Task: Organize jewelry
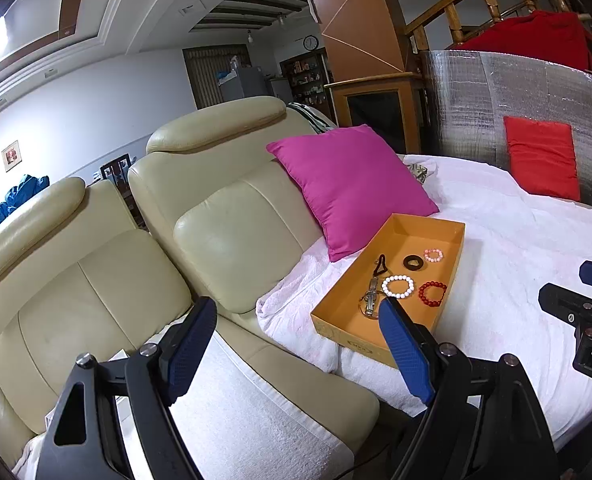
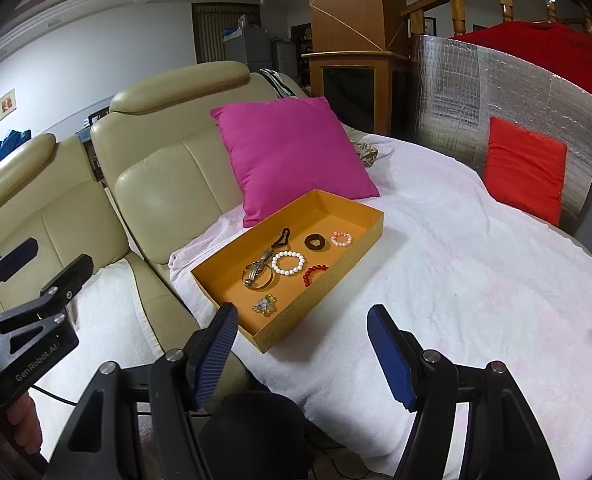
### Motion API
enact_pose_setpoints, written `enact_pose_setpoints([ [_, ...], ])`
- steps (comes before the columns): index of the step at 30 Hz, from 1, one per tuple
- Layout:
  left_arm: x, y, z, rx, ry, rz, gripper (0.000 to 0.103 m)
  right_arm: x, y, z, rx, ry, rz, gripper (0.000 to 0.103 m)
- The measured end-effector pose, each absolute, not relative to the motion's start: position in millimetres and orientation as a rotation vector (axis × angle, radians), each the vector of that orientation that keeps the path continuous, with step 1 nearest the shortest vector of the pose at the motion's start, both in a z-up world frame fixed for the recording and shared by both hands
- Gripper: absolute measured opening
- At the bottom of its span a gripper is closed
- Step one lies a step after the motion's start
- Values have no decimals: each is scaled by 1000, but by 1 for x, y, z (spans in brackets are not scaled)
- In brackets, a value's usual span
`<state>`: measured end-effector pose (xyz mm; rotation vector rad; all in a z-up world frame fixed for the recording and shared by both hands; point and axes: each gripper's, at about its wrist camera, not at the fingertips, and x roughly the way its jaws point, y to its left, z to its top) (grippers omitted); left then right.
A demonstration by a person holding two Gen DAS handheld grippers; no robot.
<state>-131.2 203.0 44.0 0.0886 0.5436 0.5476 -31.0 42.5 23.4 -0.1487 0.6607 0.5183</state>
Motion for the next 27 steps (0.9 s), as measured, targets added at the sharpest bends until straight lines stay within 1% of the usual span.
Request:
enact_pose_setpoints([
  [27,-132,206,44,74,537,549,84,-33,48,26,-147,656,506,71],
])
